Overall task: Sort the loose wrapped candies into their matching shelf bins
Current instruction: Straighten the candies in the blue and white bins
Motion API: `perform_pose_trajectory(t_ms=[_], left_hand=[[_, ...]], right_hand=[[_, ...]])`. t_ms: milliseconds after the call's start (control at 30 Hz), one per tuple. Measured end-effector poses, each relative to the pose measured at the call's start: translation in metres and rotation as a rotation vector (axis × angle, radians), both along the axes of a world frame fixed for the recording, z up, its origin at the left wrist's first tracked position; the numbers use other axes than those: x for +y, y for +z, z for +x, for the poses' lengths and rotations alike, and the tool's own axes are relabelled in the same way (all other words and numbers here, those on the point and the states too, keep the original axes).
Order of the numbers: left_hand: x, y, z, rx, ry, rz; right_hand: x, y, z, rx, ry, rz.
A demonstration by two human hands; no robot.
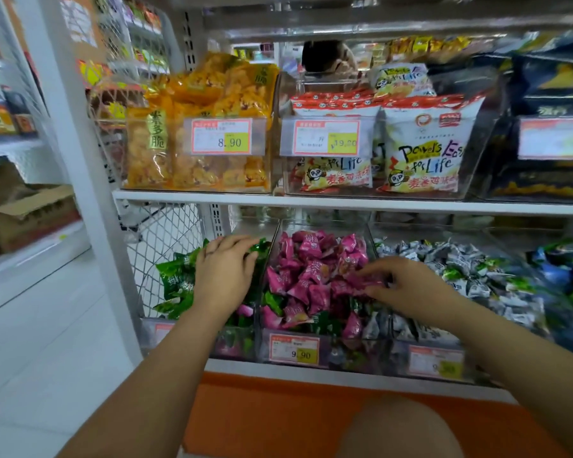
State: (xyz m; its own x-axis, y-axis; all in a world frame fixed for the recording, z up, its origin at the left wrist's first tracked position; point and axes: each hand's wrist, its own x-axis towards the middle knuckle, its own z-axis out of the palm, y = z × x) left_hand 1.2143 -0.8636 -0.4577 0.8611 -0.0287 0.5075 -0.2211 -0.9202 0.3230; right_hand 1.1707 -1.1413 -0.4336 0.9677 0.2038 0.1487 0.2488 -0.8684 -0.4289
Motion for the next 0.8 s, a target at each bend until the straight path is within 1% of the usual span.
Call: perform_pose_trajectory(t_ms=[67,167,300,533,633,733,800], left_hand=[[-0.029,0.014,-0.007,-0.016,-0.109,-0.013],[-0.083,0.026,-0.014,0.019,-0.299,-0.050],[-0.159,0.024,-0.020,0.129,-0.457,-0.086],[-0.276,0.010,-0.022,0.220,-0.640,-0.127],[-0.317,0.006,-0.018,0.278,-0.703,-0.158],[-0.349,0.002,-0.012,0.355,-0.745,-0.238],[-0.366,-0.002,-0.006,0.373,-0.741,-0.268]], right_hand=[[-0.010,0.002,-0.008,-0.001,-0.032,0.010],[-0.035,0.001,-0.022,-0.002,-0.095,0.062],[-0.083,-0.005,-0.043,-0.047,-0.189,0.116],[-0.173,-0.019,-0.070,-0.137,-0.355,0.205],[-0.211,-0.029,-0.077,-0.163,-0.464,0.230],[-0.250,-0.040,-0.083,-0.155,-0.524,0.241],[-0.275,-0.048,-0.085,-0.117,-0.554,0.198]])
